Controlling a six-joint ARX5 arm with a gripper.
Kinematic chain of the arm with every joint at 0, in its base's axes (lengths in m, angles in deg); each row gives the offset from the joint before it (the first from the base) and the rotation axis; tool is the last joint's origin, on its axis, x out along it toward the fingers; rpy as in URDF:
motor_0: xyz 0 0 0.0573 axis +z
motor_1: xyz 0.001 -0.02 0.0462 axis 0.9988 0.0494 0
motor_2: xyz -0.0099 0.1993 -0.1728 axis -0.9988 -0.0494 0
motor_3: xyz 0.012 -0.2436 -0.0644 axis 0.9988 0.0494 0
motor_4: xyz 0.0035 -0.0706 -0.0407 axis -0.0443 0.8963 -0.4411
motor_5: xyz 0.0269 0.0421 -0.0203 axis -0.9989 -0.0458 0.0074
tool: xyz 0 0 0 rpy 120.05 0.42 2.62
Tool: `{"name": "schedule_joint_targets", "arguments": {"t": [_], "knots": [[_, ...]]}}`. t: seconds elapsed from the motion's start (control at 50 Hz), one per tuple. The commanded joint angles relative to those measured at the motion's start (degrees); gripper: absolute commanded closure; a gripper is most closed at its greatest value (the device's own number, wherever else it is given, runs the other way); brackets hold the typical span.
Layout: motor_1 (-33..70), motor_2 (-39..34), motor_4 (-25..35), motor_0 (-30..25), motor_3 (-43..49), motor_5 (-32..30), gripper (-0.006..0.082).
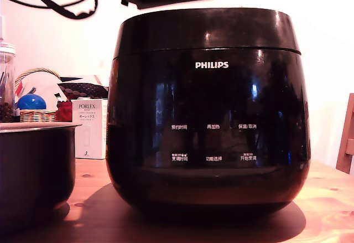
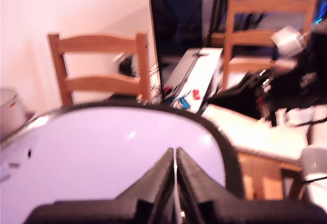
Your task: Open the rice cooker by pressing the large metal button on the top of its lid with medium force
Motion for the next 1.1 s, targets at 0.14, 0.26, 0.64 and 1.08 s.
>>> {"name": "schedule_joint_targets", "arguments": {"t": [0.14,0.26,0.64,1.08], "knots": [[1.73,0.44,-2.89,-0.26,2.95,-0.31,0.0791],[2.08,0.44,-3.28,-0.26,5.03,-0.5,0.0791],[2.47,0.44,-5.25,-1.27,13.92,-3.28,0.0791],[2.47,0.44,-8.17,-1.27,20.98,-6.25,0.0791]]}}
